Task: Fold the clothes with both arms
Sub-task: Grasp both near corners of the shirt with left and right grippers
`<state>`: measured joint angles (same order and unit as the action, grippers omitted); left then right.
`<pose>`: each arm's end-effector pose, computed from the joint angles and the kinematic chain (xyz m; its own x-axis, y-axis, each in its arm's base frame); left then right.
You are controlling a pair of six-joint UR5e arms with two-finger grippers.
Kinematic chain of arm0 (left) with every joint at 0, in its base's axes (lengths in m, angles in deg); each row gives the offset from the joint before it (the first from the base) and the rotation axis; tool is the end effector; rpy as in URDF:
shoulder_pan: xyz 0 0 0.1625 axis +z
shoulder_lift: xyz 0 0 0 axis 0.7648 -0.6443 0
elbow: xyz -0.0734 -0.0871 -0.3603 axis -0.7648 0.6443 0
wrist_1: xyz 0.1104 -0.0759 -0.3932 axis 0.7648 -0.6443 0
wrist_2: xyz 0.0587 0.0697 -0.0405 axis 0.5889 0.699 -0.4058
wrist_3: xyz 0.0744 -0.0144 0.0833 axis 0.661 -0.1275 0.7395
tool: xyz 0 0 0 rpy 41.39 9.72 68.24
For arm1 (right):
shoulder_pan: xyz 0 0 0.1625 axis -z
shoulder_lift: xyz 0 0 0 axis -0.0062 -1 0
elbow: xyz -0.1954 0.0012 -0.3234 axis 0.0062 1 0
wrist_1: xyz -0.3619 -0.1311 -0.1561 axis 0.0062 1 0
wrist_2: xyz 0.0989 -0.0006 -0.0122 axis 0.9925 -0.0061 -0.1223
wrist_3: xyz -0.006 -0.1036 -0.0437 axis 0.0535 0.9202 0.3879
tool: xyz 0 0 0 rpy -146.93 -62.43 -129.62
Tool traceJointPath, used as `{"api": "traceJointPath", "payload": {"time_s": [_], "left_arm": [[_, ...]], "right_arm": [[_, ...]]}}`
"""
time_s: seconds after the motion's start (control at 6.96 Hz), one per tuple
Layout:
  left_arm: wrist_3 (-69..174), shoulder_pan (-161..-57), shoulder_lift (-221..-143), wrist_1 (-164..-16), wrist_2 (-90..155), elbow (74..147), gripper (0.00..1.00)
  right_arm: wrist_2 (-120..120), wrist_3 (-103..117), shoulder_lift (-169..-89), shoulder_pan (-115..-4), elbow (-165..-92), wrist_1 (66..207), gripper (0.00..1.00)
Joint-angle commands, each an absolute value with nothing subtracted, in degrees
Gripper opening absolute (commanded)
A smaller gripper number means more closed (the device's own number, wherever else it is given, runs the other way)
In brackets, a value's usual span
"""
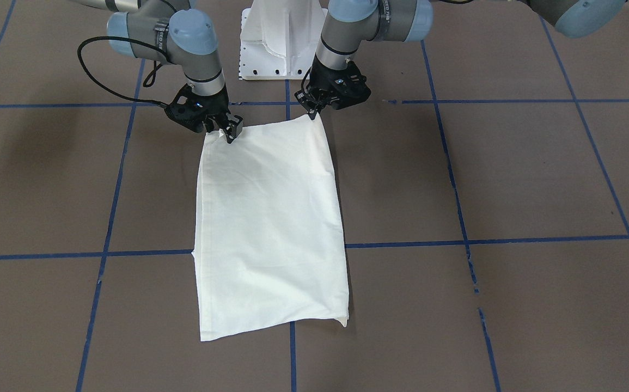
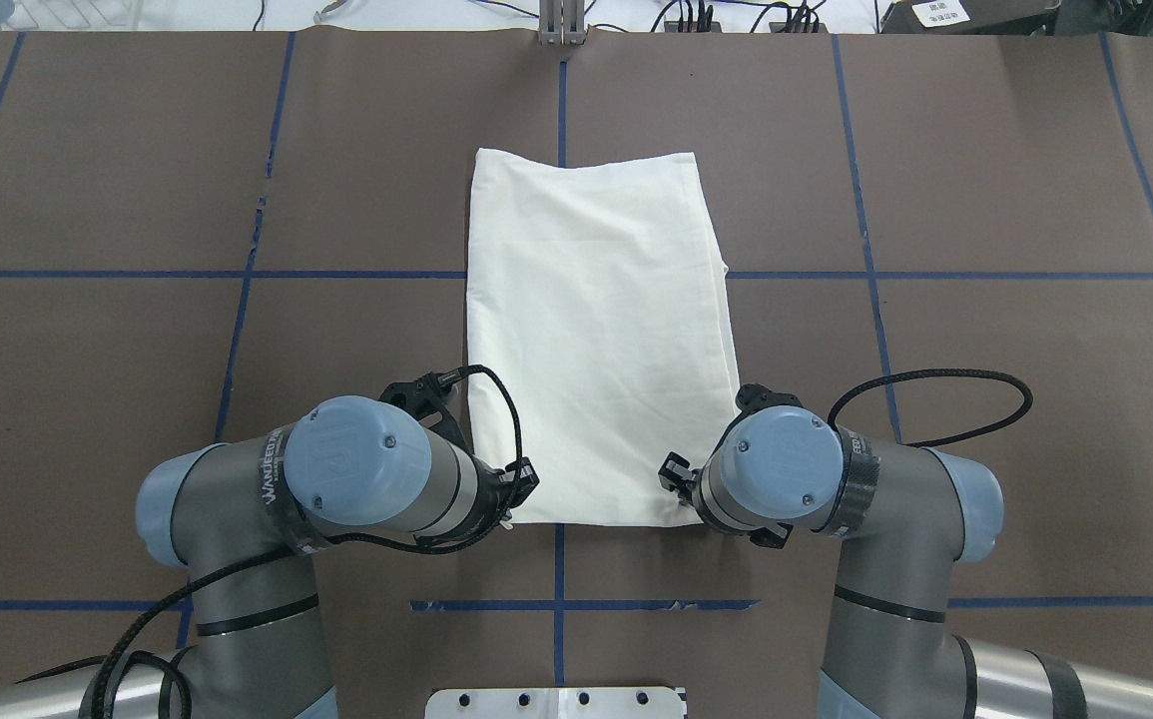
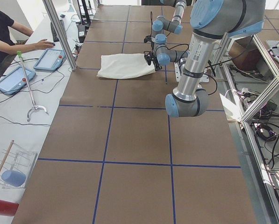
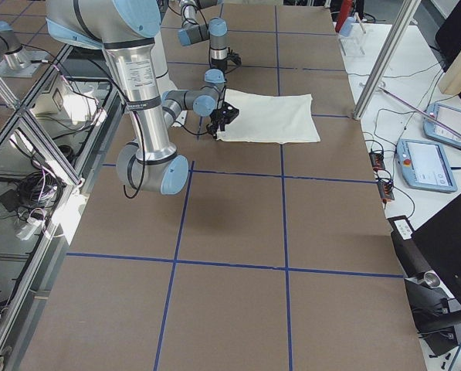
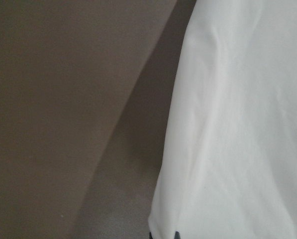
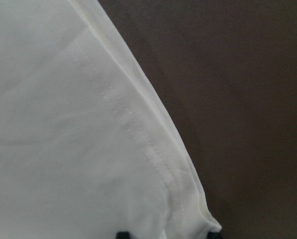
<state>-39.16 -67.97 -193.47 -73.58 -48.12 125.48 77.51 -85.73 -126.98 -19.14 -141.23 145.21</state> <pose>0.5454 -0.2934 0.1761 0.4640 -0.4455 -0.7657 0.2813 0.8937 -0.3495 -0.5322 -0.3001 0.2885 0.5978 0.5458 0.5872 -0.4217 0.8370 -0.3486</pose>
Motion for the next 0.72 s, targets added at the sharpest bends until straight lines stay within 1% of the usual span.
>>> {"api": "traceJointPath", "payload": {"time_s": [0.0,0.57], "left_arm": [[-39.2,-68.0,-193.5,-73.6,-48.1,125.5,0.0],[-39.2,-68.0,-193.5,-73.6,-48.1,125.7,0.0]], "right_arm": [[78.0,-85.5,-126.5,-19.9,-141.2,145.2,0.0],[78.0,-85.7,-124.2,-21.1,-141.7,145.0,0.0]]}}
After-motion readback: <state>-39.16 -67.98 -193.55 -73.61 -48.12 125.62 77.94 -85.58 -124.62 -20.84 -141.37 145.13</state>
